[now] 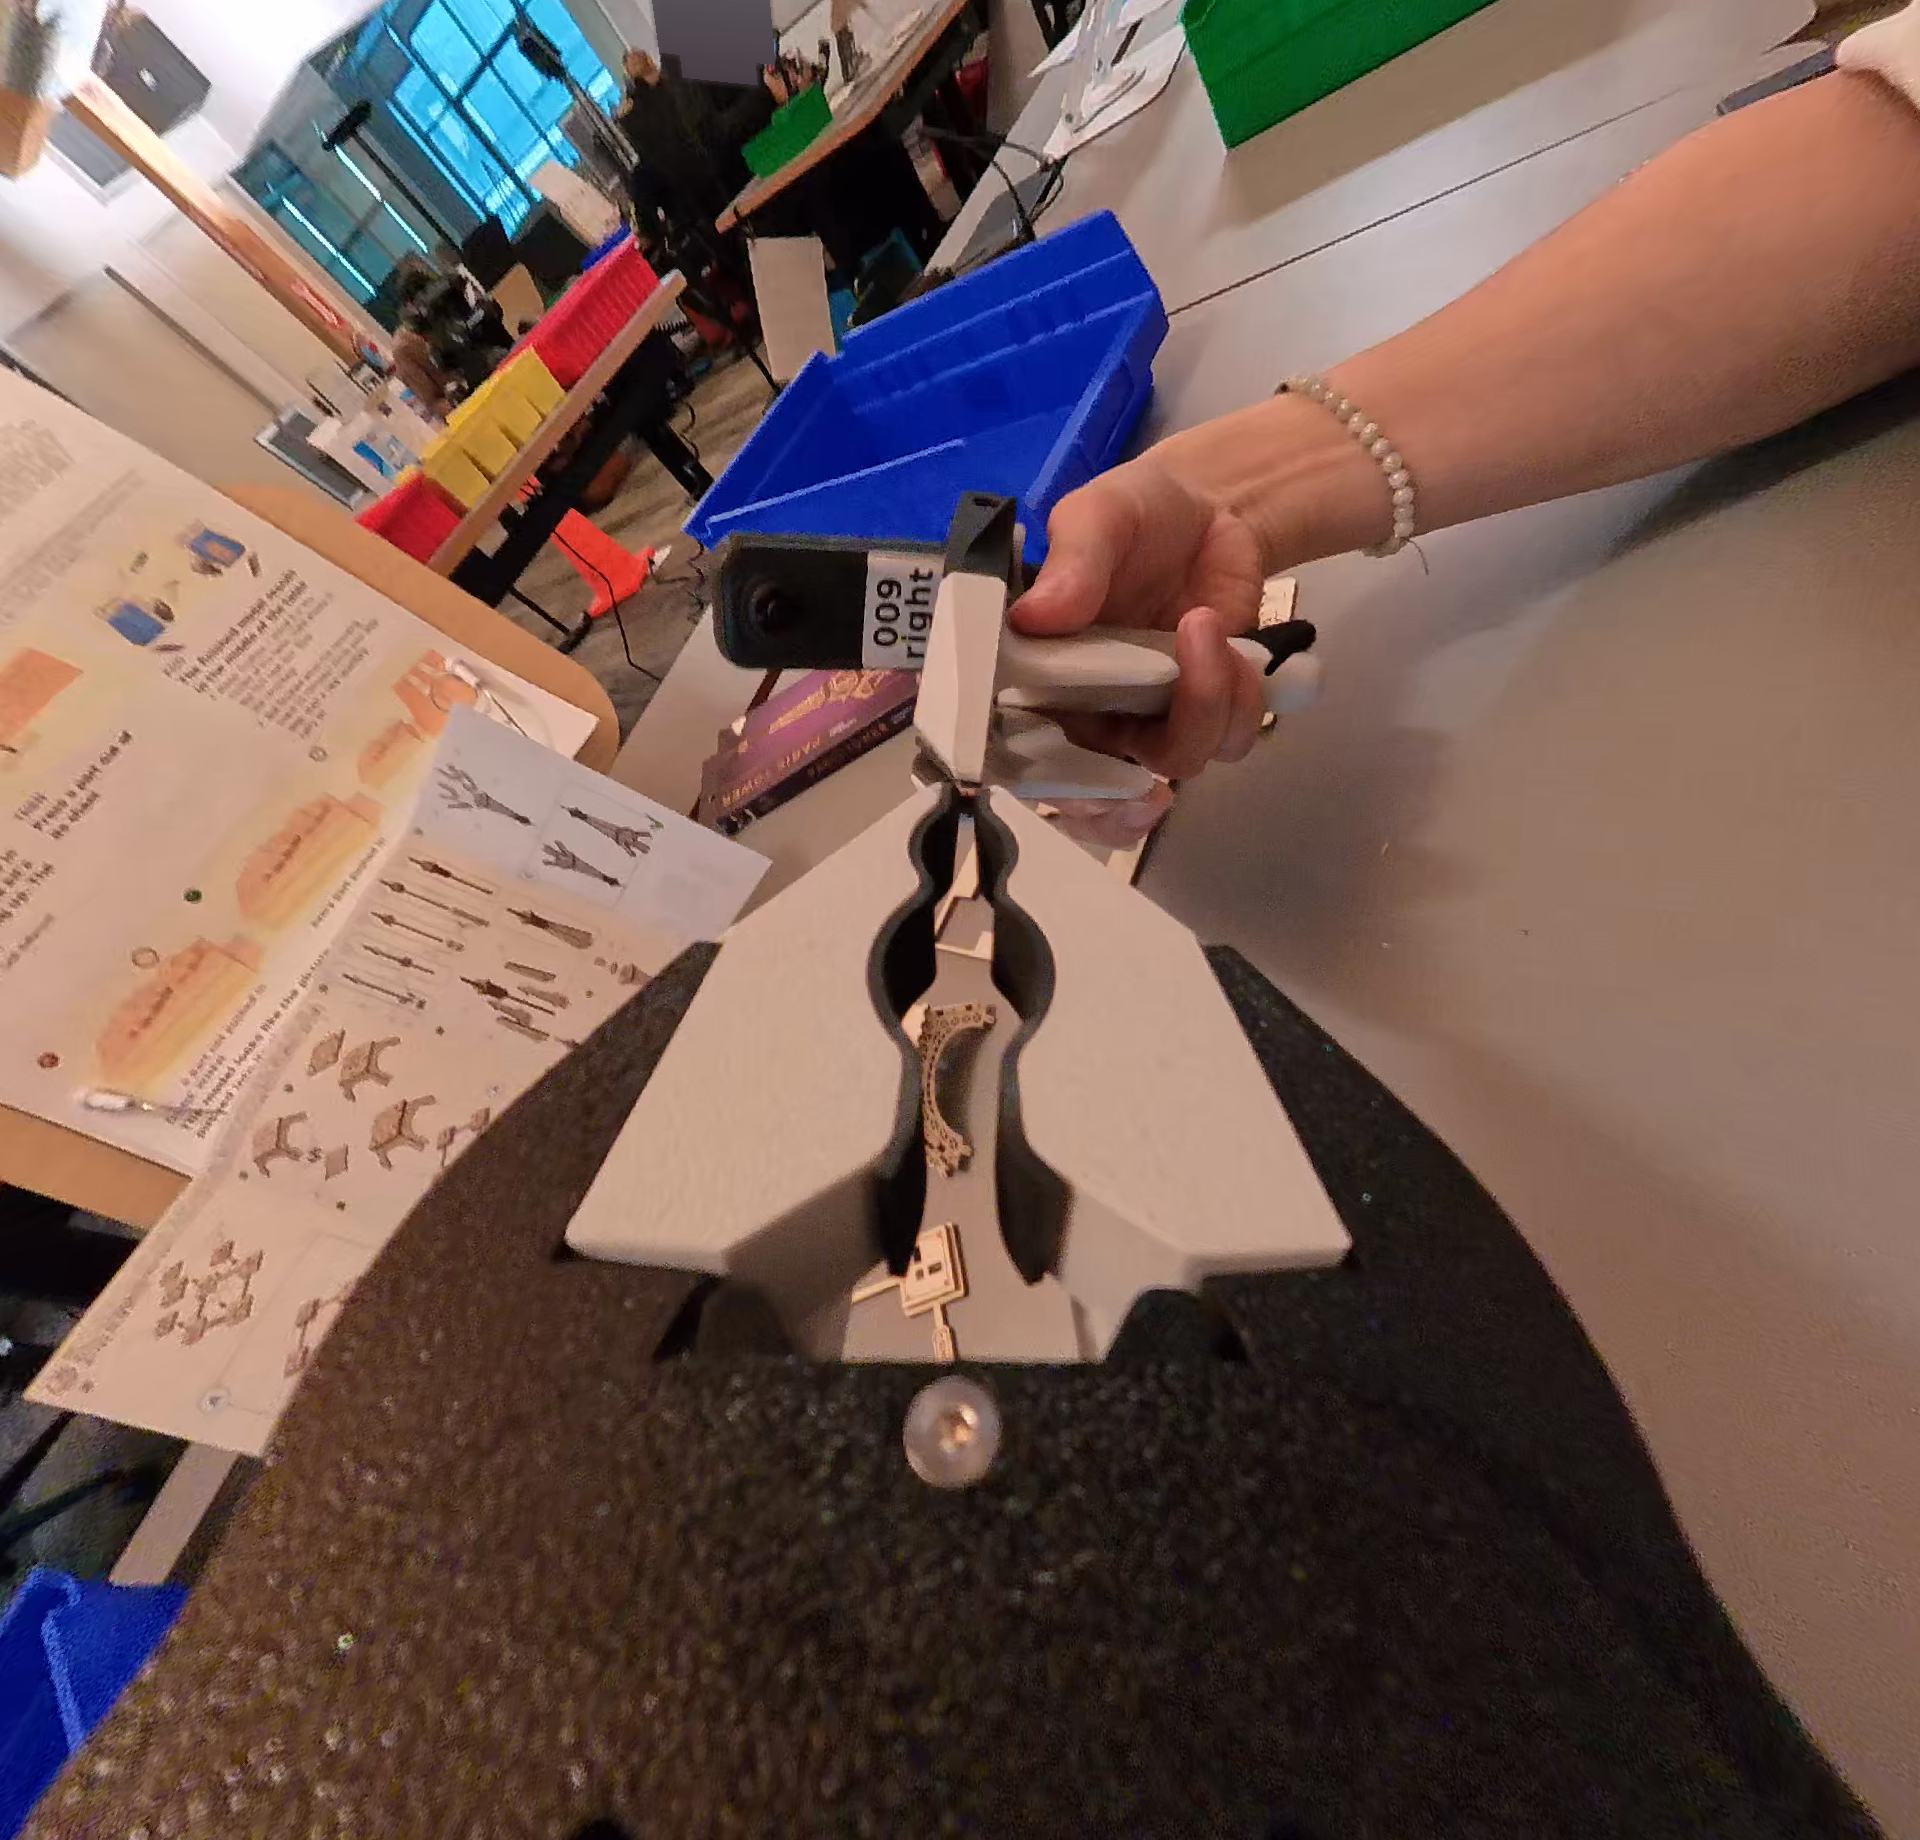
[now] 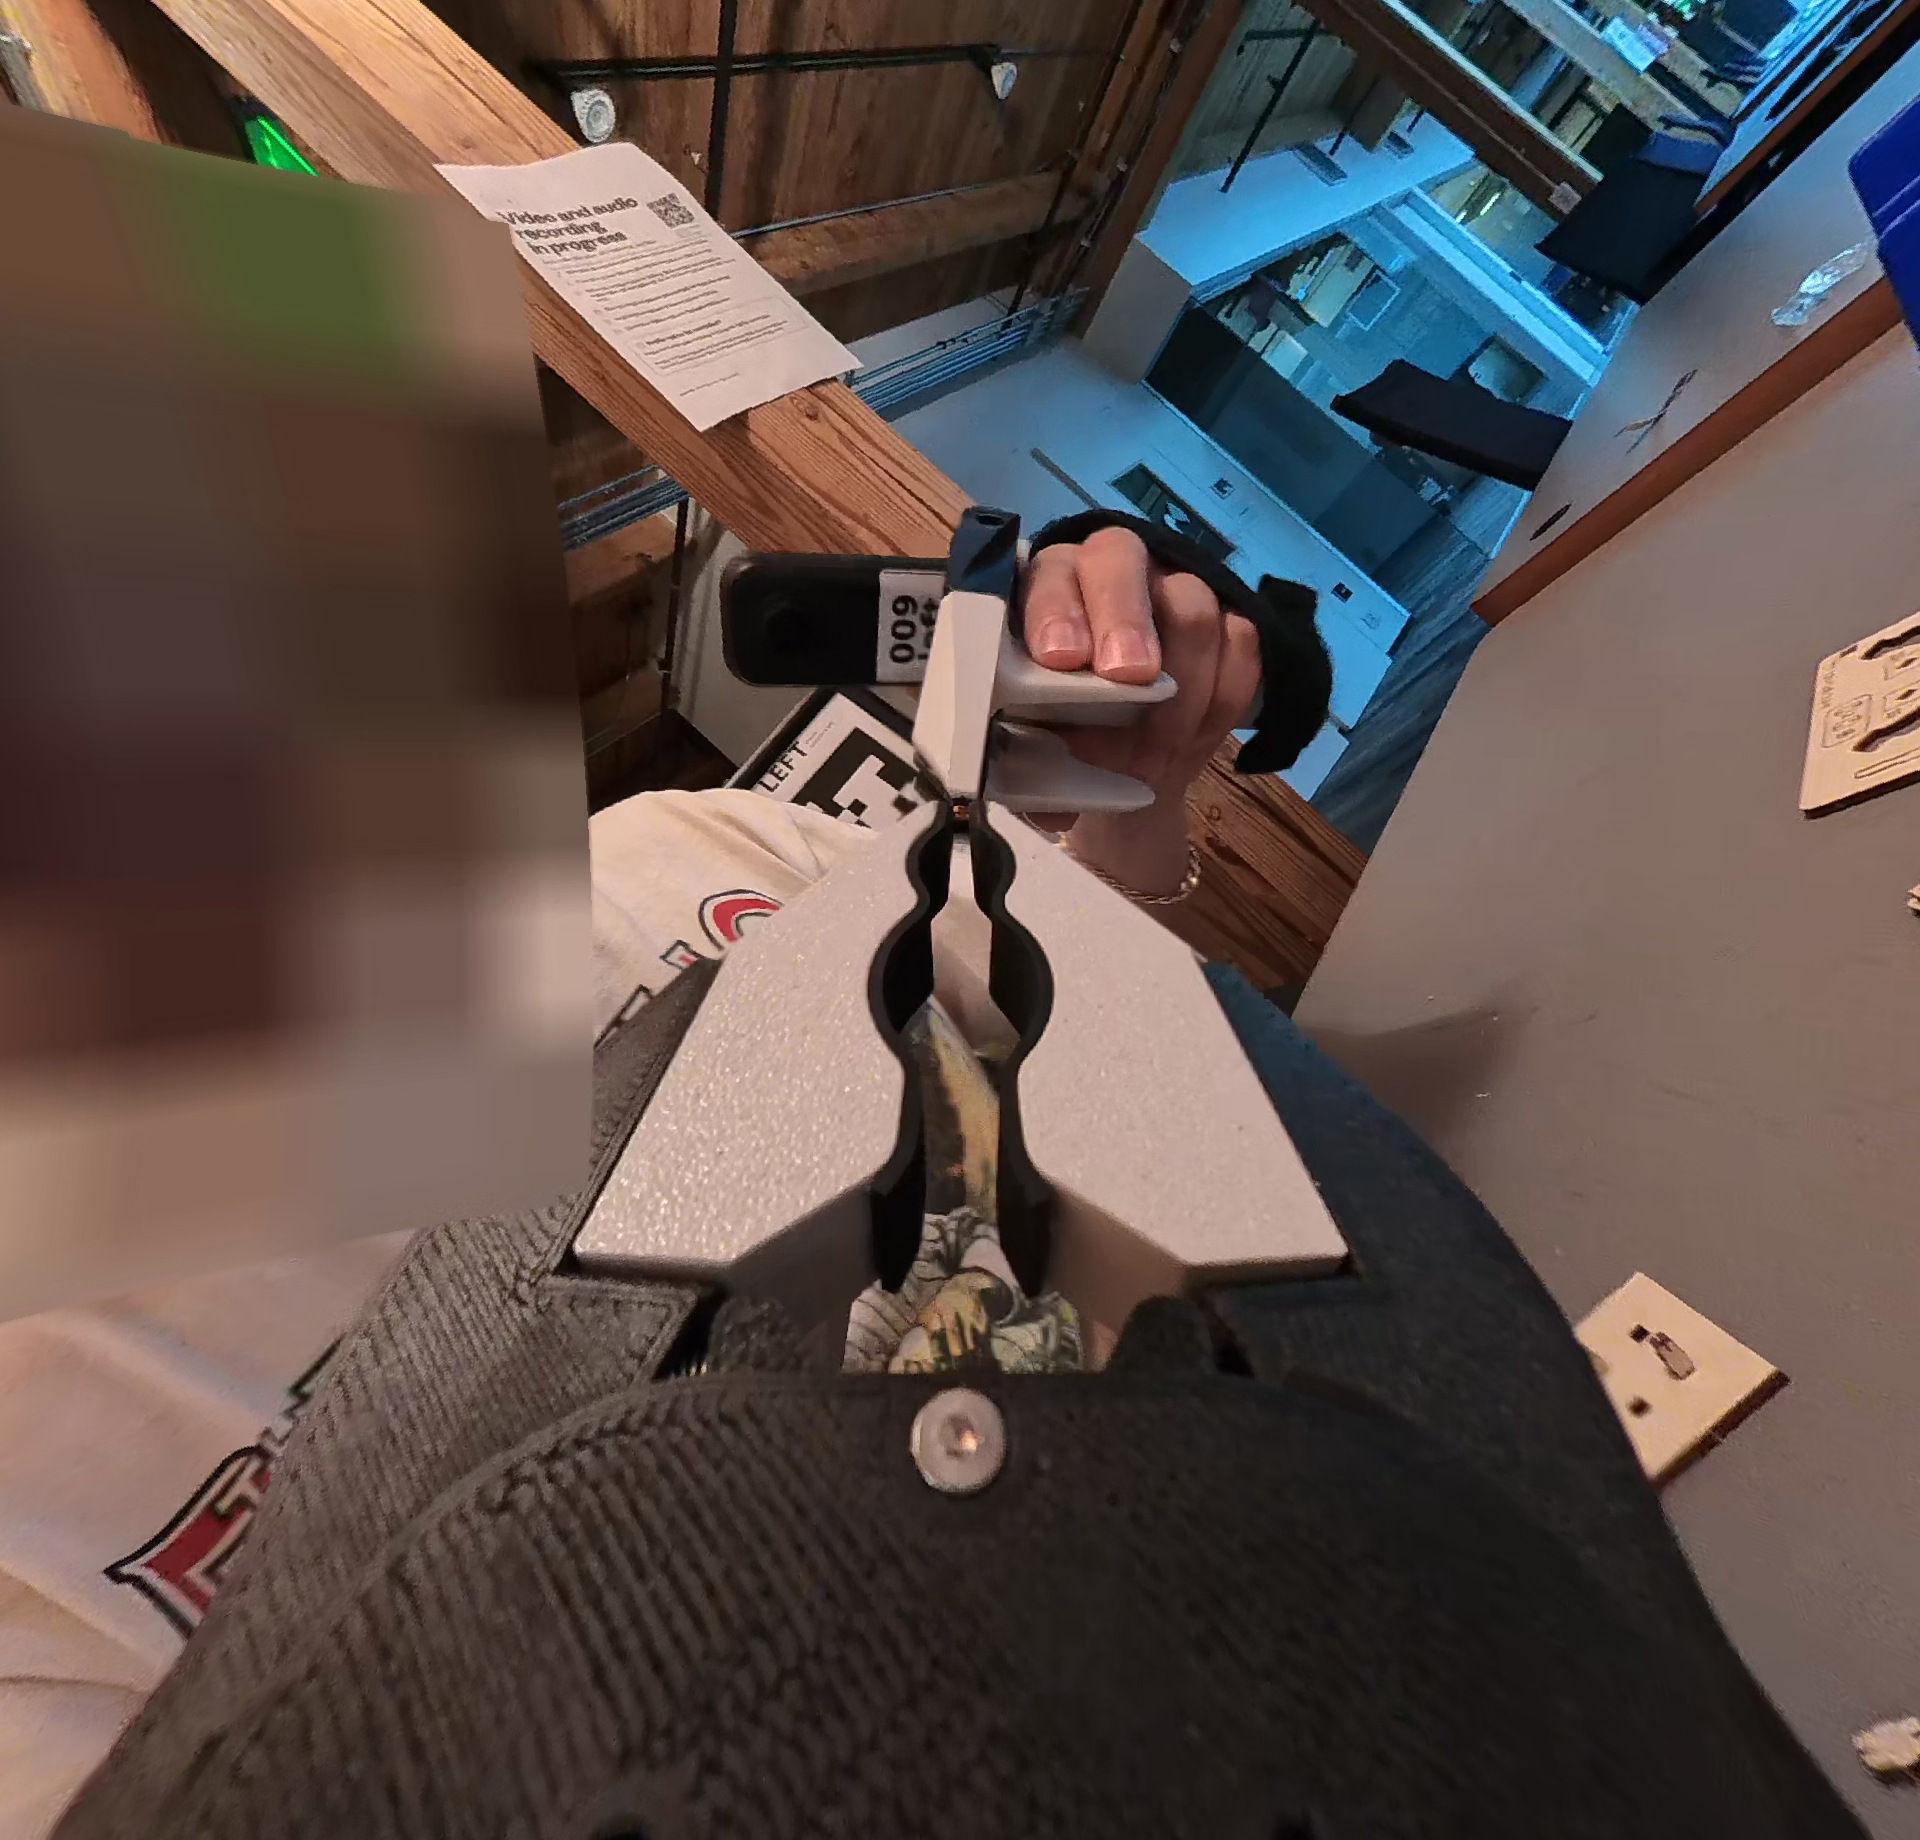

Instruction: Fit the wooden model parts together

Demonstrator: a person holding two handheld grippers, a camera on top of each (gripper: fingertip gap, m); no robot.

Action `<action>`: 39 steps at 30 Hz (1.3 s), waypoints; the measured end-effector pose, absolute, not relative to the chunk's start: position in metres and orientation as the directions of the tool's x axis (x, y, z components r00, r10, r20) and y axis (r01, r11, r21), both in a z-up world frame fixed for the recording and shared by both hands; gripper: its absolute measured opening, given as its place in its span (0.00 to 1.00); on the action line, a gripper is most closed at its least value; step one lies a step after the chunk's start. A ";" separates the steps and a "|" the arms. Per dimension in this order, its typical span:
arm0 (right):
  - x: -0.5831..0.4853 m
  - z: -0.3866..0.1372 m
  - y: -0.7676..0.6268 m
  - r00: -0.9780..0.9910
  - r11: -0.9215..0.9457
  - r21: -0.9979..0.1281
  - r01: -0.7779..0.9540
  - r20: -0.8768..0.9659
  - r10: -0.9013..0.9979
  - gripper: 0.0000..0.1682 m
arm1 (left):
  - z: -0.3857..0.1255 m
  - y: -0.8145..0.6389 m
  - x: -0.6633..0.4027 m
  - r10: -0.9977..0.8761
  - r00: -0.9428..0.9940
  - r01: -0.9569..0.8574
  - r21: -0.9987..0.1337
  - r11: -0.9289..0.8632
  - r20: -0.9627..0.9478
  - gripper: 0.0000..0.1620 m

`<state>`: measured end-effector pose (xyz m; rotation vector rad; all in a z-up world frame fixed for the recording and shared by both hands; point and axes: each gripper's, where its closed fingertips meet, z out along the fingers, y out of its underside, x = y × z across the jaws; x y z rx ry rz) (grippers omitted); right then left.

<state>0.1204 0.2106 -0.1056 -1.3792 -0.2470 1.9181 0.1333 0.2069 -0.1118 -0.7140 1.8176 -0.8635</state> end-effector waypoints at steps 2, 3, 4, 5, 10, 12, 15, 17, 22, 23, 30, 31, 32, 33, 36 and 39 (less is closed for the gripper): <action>0.121 -0.109 0.213 -0.102 -0.690 -0.562 -0.456 -0.737 0.668 0.01 | -0.115 0.209 0.134 -0.788 -0.361 -0.123 -0.813 0.570 -0.498 0.00; 0.122 -0.110 0.214 -0.076 -0.682 -0.575 -0.453 -0.737 0.672 0.02 | -0.117 0.209 0.134 -0.794 -0.363 -0.137 -0.815 0.563 -0.487 0.00; 0.124 -0.114 0.217 -0.031 -0.670 -0.592 -0.448 -0.739 0.673 0.05 | -0.119 0.210 0.135 -0.802 -0.364 -0.157 -0.818 0.553 -0.473 0.00; 0.127 -0.118 0.220 0.025 -0.652 -0.619 -0.438 -0.733 0.680 0.11 | -0.122 0.212 0.136 -0.813 -0.358 -0.185 -0.819 0.544 -0.459 0.00; 0.156 -0.159 0.233 0.508 -0.494 -0.854 -0.164 -0.502 0.700 0.26 | -0.152 0.228 0.135 -0.859 -0.354 -0.380 -0.782 0.494 -0.370 0.00; 0.174 -0.183 0.239 0.691 -0.432 -0.899 0.076 -0.264 0.673 0.30 | -0.166 0.235 0.133 -0.879 -0.343 -0.455 -0.759 0.465 -0.332 0.00; 0.194 -0.195 0.254 0.824 -0.386 -0.893 0.232 -0.030 0.565 0.43 | -0.185 0.242 0.127 -0.917 -0.317 -0.562 -0.731 0.386 -0.241 0.00; 0.196 -0.210 0.258 0.858 -0.443 -0.861 0.252 -0.013 0.513 0.51 | -0.197 0.244 0.122 -0.938 -0.302 -0.625 -0.707 0.332 -0.173 0.00; 0.189 -0.266 0.249 0.867 -0.603 -0.714 0.355 0.011 0.498 0.62 | -0.217 0.243 0.111 -0.962 -0.271 -0.747 -0.624 0.230 -0.030 0.00; 0.190 -0.270 0.250 0.874 -0.609 -0.700 0.373 0.044 0.484 0.62 | -0.222 0.242 0.109 -0.963 -0.271 -0.769 -0.600 0.222 -0.009 0.00; 0.179 -0.279 0.250 0.880 -0.622 -0.688 0.374 0.051 0.473 0.60 | -0.254 0.225 0.109 -0.949 -0.307 -0.843 -0.481 0.240 0.065 0.00; 0.178 -0.281 0.249 0.878 -0.624 -0.681 0.383 0.059 0.474 0.60 | -0.257 0.223 0.109 -0.948 -0.311 -0.847 -0.473 0.243 0.070 0.00; 0.177 -0.282 0.249 0.875 -0.624 -0.675 0.394 0.068 0.479 0.60 | -0.260 0.224 0.110 -0.949 -0.308 -0.852 -0.463 0.246 0.064 0.00; 0.177 -0.282 0.249 0.873 -0.620 -0.676 0.399 0.074 0.482 0.60 | -0.262 0.226 0.109 -0.951 -0.303 -0.859 -0.450 0.246 0.058 0.00; 0.169 -0.284 0.247 0.865 -0.620 -0.677 0.398 0.051 0.499 0.60 | -0.266 0.223 0.109 -0.952 -0.290 -0.871 -0.437 0.223 0.092 0.00; 0.166 -0.285 0.246 0.862 -0.618 -0.676 0.401 0.050 0.505 0.60 | -0.272 0.222 0.107 -0.953 -0.274 -0.884 -0.424 0.197 0.130 0.00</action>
